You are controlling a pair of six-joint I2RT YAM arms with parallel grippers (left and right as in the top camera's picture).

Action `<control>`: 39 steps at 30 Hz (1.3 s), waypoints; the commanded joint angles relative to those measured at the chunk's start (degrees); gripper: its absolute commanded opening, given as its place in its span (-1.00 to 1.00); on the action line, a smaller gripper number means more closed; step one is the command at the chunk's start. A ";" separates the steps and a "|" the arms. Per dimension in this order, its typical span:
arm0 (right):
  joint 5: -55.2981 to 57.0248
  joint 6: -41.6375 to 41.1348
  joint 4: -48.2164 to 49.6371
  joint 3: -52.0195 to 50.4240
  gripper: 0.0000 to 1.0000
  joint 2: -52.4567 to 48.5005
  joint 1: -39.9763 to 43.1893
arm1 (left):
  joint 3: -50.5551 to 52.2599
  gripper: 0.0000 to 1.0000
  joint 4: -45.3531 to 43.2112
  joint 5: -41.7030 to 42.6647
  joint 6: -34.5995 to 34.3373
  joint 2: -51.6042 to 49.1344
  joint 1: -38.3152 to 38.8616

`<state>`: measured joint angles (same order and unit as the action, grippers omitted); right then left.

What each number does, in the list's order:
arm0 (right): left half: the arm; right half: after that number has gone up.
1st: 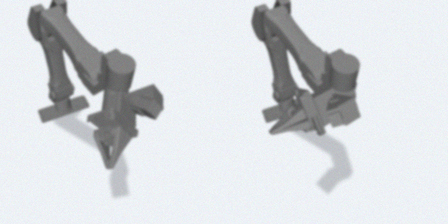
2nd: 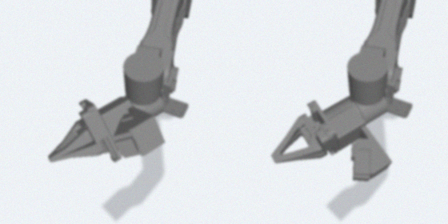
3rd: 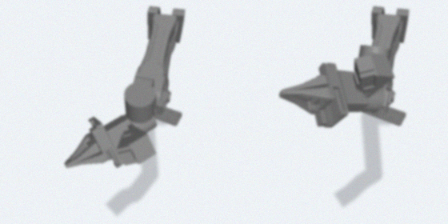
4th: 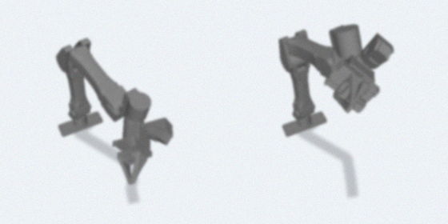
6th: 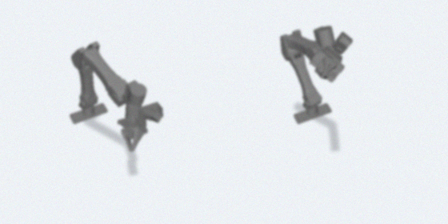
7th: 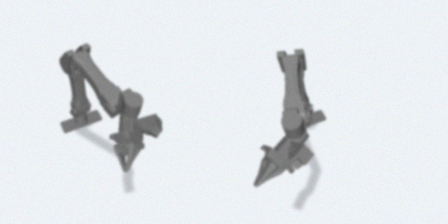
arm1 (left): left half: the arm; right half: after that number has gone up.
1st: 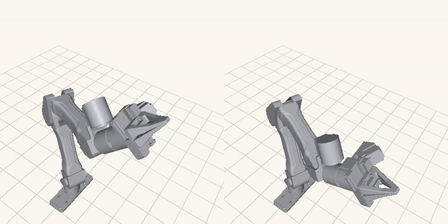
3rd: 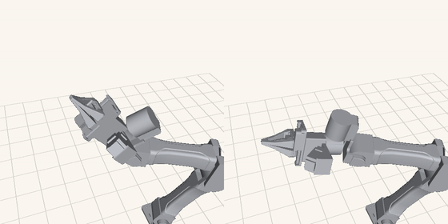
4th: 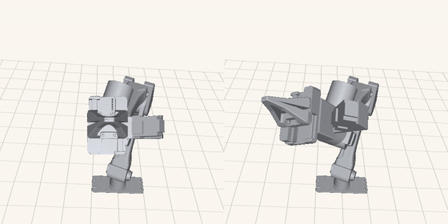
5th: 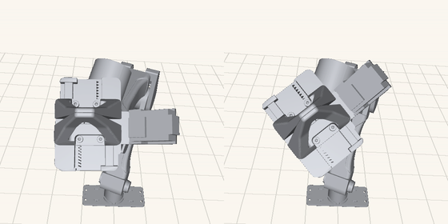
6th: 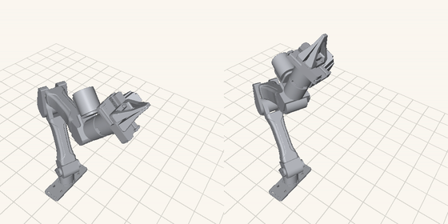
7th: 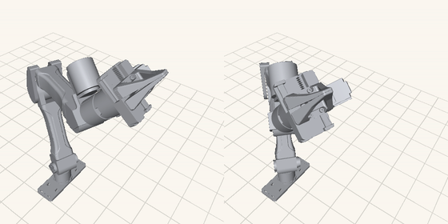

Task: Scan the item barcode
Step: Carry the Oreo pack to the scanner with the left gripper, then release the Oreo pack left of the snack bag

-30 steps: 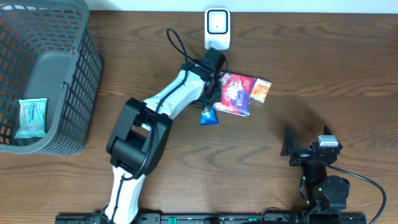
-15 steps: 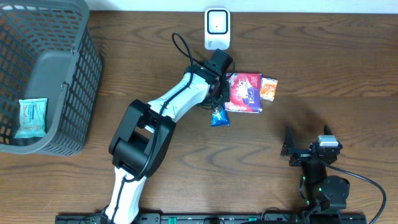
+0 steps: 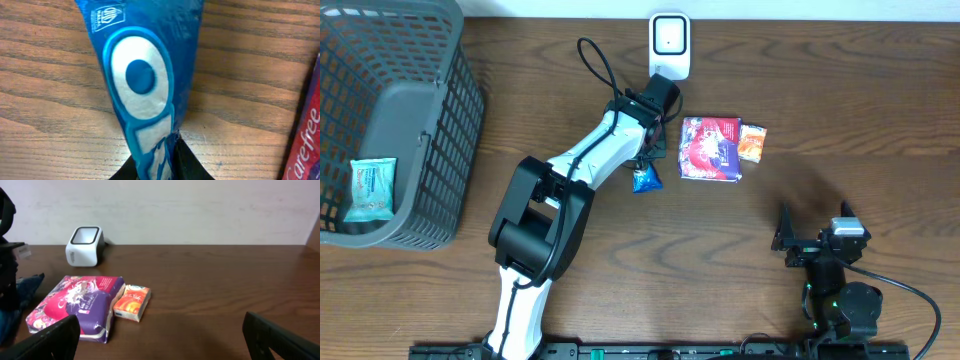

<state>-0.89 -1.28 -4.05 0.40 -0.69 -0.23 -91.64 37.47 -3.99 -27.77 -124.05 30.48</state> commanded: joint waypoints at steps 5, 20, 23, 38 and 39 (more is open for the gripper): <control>-0.50 -0.83 -0.24 -0.11 0.99 0.35 -0.20 | -2.10 -0.78 -0.48 5.16 2.47 2.60 0.11; -0.50 -0.83 -0.24 -0.11 0.99 0.35 -0.20 | -2.29 -0.66 -3.32 13.00 2.51 4.66 -0.90; -0.50 -0.81 -0.22 -0.11 0.98 0.35 -0.20 | -2.54 -0.26 -3.54 12.96 4.98 7.80 -1.36; -0.50 -0.81 -0.24 -0.11 0.98 0.35 -0.20 | -2.80 0.40 -3.50 -13.51 16.87 36.20 -15.98; -0.50 -0.81 -0.22 -0.11 0.99 0.35 -0.20 | -2.80 0.41 -3.50 -14.67 17.49 37.22 -18.14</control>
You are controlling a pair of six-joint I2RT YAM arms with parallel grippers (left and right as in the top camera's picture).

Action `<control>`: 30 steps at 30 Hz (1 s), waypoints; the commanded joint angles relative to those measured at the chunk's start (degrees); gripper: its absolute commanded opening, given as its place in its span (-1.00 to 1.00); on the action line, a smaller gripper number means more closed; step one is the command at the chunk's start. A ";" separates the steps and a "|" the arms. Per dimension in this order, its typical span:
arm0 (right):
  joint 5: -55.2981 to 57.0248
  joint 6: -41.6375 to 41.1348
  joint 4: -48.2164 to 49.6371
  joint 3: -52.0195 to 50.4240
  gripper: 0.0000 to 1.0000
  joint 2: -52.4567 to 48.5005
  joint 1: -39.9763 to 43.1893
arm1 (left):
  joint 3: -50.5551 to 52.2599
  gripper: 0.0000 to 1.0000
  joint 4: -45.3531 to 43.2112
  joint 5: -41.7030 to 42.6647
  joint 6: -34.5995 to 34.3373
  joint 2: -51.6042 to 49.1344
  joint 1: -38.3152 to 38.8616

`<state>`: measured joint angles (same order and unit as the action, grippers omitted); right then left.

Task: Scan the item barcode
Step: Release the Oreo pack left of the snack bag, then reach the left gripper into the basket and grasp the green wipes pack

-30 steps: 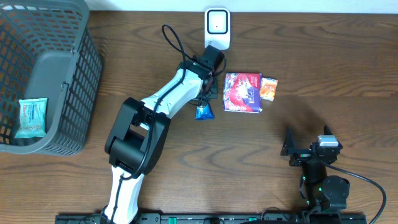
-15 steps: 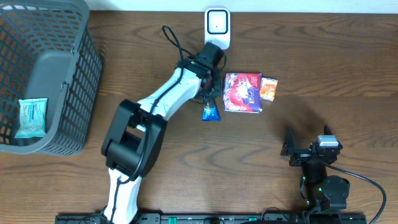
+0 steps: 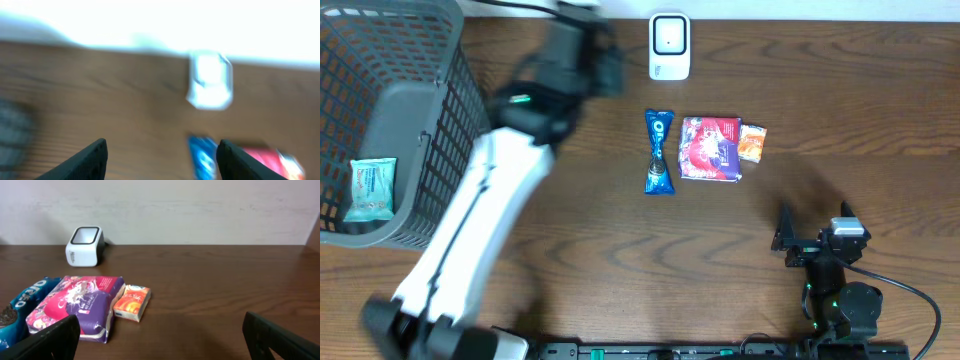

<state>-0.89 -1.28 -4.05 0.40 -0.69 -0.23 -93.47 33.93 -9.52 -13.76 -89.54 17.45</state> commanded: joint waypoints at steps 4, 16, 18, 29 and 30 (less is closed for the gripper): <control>-0.50 -0.81 -0.22 -0.11 0.99 0.35 -0.20 | -0.94 0.40 1.16 -15.69 4.76 5.01 -17.59; -0.50 -0.81 -0.24 -0.11 0.99 0.35 -0.20 | -0.35 0.40 8.74 -12.94 5.62 -1.31 -43.15; -0.50 -0.81 -0.24 -0.11 0.99 0.35 -0.20 | 0.17 0.40 9.73 -12.55 5.60 -3.04 -44.35; -0.50 -0.83 -0.22 -0.11 0.98 0.35 -0.20 | 1.38 0.31 11.23 -12.85 6.01 -12.63 -45.16; -0.50 -0.81 -0.22 -0.11 0.98 0.35 -0.20 | 1.38 0.29 11.26 -13.51 6.47 -13.38 -45.18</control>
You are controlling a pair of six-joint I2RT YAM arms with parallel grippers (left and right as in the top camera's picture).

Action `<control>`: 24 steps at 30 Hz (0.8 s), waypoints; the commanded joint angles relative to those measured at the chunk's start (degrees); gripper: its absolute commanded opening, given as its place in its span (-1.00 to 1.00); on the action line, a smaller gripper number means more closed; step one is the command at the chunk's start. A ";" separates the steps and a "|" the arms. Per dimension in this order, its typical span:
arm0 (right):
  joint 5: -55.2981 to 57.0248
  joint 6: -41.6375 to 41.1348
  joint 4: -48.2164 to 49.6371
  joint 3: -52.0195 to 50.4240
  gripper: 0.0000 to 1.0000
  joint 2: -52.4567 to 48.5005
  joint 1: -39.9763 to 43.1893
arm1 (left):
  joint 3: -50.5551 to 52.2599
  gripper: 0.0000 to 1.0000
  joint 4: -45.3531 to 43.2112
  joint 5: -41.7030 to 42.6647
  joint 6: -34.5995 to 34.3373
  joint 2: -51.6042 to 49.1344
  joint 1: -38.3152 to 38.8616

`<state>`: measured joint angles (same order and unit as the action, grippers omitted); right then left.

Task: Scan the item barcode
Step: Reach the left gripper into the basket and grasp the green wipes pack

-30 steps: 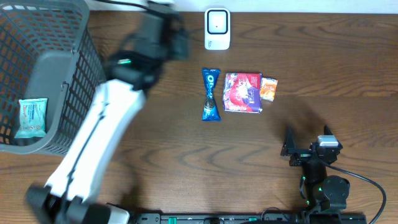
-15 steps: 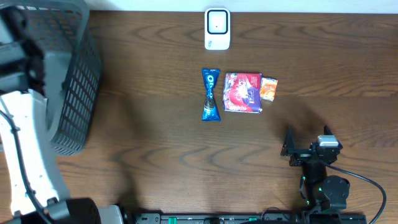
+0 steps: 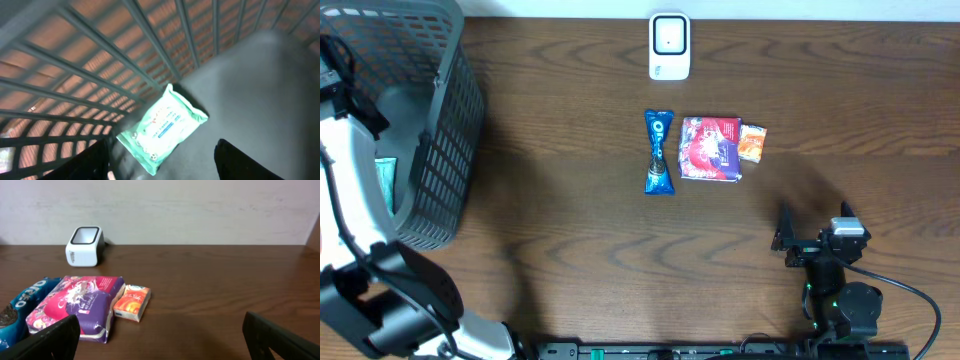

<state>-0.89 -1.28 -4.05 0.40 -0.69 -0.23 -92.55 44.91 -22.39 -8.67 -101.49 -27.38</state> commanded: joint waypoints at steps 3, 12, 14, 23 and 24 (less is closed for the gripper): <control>-0.50 -0.83 -0.24 -0.11 0.98 0.35 -0.20 | 0.46 0.29 1.14 -3.91 1.40 -4.02 -0.37; -0.50 -0.81 -0.24 -0.11 0.99 0.35 -0.20 | 0.46 0.22 3.28 -4.09 2.71 -12.48 -0.50; -0.50 -0.81 -0.22 -0.11 0.98 0.35 -0.20 | 0.46 0.21 3.26 -4.26 2.67 -13.79 -0.76; -0.50 -0.83 -0.22 -0.11 0.98 0.35 -0.20 | 0.46 0.22 3.23 -3.19 2.67 -15.98 -3.76; -0.50 -0.83 -0.22 -0.11 0.99 0.35 -0.20 | 0.48 0.21 3.23 -2.36 2.67 -16.02 -4.04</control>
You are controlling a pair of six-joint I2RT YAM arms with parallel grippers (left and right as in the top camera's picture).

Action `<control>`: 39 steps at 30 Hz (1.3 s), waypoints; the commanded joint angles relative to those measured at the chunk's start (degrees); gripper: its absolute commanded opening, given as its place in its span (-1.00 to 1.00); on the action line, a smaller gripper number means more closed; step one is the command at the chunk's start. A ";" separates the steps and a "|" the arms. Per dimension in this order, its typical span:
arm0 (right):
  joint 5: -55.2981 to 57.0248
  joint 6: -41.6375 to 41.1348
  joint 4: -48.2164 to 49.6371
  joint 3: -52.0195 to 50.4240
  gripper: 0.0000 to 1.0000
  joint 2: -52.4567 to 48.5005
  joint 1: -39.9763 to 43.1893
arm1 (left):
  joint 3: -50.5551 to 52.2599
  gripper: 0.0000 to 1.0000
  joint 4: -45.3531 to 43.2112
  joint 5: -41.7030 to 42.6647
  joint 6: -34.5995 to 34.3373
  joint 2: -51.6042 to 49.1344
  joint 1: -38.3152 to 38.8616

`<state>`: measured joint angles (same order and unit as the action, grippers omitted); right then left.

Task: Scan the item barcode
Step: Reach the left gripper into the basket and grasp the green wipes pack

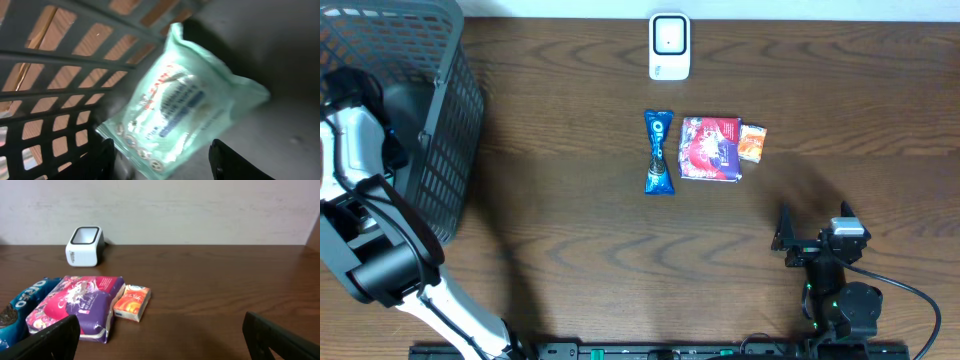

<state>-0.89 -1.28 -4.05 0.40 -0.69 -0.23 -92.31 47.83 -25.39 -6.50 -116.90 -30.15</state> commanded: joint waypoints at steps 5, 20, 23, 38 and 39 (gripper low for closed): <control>-0.50 -0.83 -0.24 -0.11 0.99 0.35 -0.20 | 0.28 0.21 -0.39 9.97 2.49 -0.79 -2.32; -0.50 -0.81 -0.22 -0.11 0.99 0.35 -0.20 | 4.94 0.21 -3.63 5.51 5.01 -0.81 -2.36; -0.50 -0.83 -0.22 -0.11 0.99 0.35 -0.20 | 5.55 0.21 -4.96 5.42 4.98 -0.81 -2.43; -0.50 -0.81 -0.22 -0.11 0.98 0.35 -0.20 | 13.79 0.20 -14.03 8.39 5.01 -0.98 -2.73; -0.50 -0.83 -0.24 -0.11 0.98 0.35 -0.20 | 14.32 0.09 -14.43 8.39 5.03 -0.98 -2.73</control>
<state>-0.89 -1.28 -4.08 0.40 -0.69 -0.23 -81.12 33.56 -19.25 -1.80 -116.22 -32.49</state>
